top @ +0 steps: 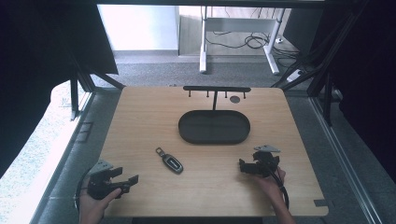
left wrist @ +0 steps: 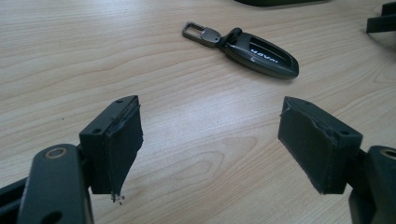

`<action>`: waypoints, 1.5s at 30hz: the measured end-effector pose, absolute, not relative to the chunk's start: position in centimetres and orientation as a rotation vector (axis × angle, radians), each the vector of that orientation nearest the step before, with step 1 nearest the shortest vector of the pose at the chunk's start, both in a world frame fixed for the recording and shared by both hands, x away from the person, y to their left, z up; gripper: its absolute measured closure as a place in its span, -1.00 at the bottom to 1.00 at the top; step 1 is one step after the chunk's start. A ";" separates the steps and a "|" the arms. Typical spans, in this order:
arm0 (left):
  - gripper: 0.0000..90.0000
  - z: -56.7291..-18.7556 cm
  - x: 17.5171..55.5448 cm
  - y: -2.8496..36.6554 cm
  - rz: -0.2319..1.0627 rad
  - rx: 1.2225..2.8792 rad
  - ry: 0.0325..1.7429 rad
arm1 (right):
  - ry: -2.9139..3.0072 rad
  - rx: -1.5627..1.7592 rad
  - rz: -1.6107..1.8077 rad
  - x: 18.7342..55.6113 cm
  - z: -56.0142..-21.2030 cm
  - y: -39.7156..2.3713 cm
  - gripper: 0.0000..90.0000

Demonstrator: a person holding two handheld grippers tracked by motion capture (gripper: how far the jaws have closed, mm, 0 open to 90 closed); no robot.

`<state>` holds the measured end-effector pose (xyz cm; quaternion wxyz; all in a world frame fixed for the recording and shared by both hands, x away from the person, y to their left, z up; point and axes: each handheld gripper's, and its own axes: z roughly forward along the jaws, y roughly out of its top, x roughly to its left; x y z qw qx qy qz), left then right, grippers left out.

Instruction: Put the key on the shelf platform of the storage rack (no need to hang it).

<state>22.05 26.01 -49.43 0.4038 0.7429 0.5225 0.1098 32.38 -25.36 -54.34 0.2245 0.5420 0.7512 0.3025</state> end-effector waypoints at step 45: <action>-0.51 -49.5 22.1 26.0 0.277 1.877 1.323 | 2.224 1.330 0.967 29.7 -49.5 -25.5 -0.29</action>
